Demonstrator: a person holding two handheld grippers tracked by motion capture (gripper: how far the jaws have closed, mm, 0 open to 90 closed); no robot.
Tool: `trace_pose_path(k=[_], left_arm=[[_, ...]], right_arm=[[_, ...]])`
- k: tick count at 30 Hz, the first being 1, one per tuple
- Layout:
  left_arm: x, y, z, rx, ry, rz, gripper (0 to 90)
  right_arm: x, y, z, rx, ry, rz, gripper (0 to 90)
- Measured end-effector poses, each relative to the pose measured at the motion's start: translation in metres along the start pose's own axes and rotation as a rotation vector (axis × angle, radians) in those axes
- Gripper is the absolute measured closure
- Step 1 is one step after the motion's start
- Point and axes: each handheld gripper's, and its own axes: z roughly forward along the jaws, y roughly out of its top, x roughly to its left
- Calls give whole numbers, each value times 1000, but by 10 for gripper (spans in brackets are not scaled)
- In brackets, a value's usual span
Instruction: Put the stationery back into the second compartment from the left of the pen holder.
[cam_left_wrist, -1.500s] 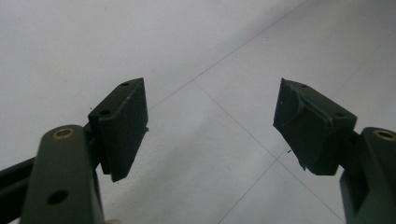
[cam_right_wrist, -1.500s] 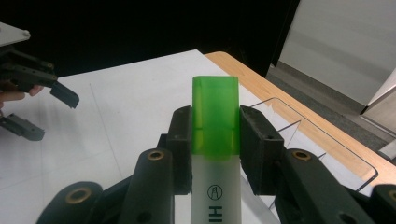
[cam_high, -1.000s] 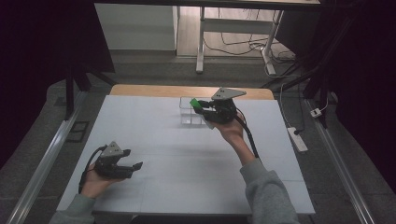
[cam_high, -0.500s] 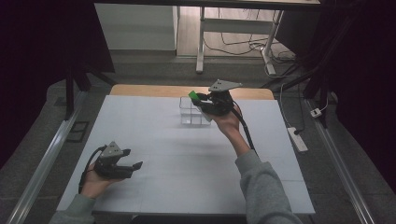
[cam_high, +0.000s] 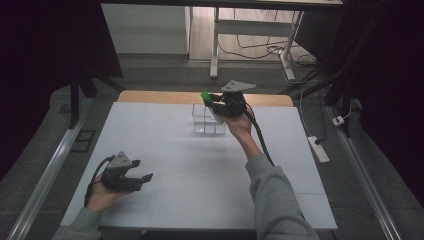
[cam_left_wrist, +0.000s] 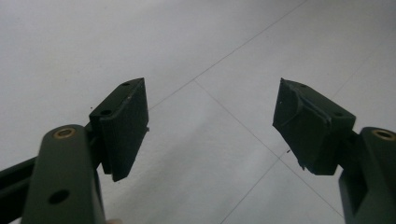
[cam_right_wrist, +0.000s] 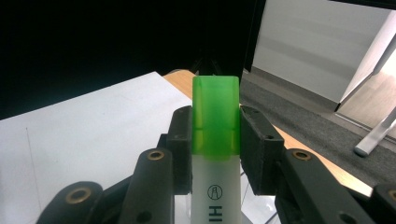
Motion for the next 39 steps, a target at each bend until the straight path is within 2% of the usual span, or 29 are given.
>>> trace_pose_path(k=[7, 12, 18, 30, 35, 39], left_arm=[[0, 0, 1, 3, -2, 4, 268], [-1, 0, 2, 5, -1, 4, 268], [-1, 0, 3, 10, -2, 7, 267], [4, -2, 4, 11, -6, -10, 266], [5, -3, 5, 15, -9, -17, 266], [6, -3, 4, 12, -10, -22, 266]], right_arm=[[0, 2, 7, -16, 12, 10, 658], [-4, 2, 8, -31, 8, 33, 658], [-10, 2, 14, -30, -7, 34, 658], [-28, 0, 41, -39, -18, 65, 657], [-31, -1, 50, -54, -21, 55, 657], [-32, -3, 54, -66, -27, 66, 656]])
